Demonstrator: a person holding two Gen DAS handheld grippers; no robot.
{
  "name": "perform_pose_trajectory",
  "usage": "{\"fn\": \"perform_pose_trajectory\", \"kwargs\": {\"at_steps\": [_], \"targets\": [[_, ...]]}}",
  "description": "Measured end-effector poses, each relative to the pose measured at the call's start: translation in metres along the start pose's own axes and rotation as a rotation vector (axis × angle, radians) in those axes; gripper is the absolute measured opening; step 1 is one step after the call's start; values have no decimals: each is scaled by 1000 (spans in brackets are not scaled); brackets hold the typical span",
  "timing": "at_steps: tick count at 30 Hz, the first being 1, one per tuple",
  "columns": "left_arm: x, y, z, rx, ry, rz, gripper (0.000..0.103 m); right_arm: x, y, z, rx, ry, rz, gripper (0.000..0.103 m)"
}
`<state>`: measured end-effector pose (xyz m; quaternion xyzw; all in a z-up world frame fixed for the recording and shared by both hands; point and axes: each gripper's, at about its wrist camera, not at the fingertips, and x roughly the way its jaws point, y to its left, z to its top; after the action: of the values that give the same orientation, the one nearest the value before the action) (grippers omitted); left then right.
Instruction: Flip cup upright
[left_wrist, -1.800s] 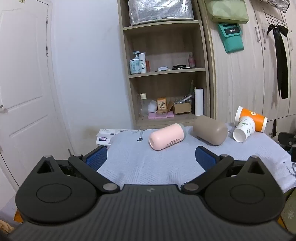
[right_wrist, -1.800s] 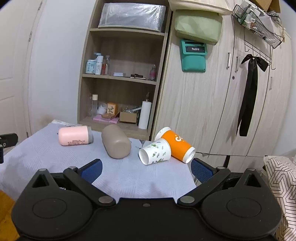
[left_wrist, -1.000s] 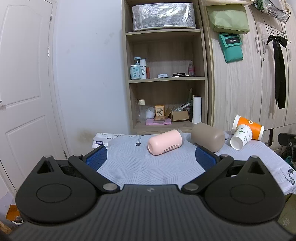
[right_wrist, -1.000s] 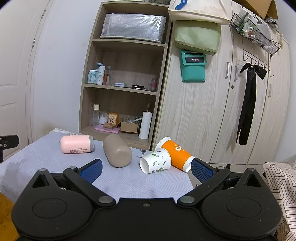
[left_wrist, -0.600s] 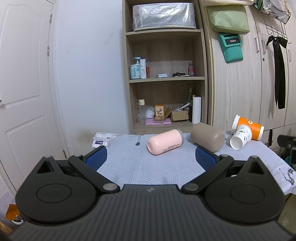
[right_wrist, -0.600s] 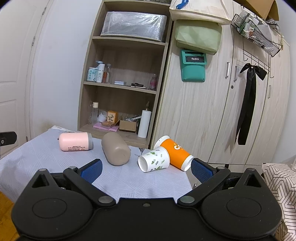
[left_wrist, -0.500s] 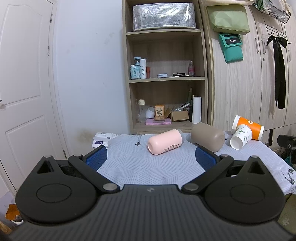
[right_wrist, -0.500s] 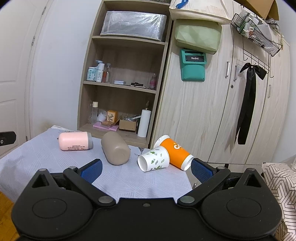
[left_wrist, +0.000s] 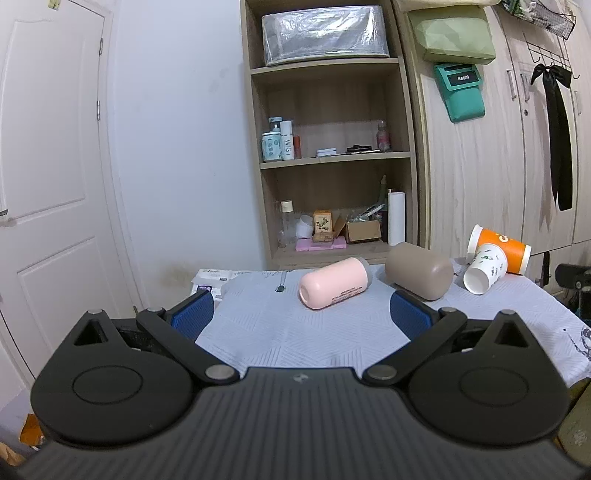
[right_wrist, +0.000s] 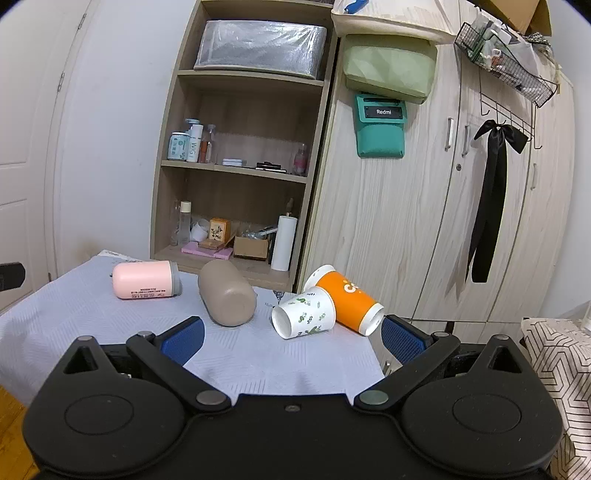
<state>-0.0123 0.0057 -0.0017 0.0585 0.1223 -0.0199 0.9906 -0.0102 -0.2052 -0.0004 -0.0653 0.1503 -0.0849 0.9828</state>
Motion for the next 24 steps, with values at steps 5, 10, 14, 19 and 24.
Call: {"fn": "perform_pose_trajectory", "kwargs": {"at_steps": [5, 10, 14, 19, 24], "targets": [[0, -2, 0, -1, 5, -5, 103, 0, -2, 0, 6, 0, 12, 103], [4, -3, -2, -11, 32, -13, 103, -1, -3, -1, 13, 0, 7, 103], [7, -3, -3, -14, 43, -10, 103, 0, -4, -1, 17, 6, 6, 103], [4, -6, -2, 2, 32, -10, 103, 1, -3, 0, 13, 12, 9, 103], [2, -6, -3, 5, 29, -18, 103, 0, -2, 0, 7, 12, 12, 103]]}}
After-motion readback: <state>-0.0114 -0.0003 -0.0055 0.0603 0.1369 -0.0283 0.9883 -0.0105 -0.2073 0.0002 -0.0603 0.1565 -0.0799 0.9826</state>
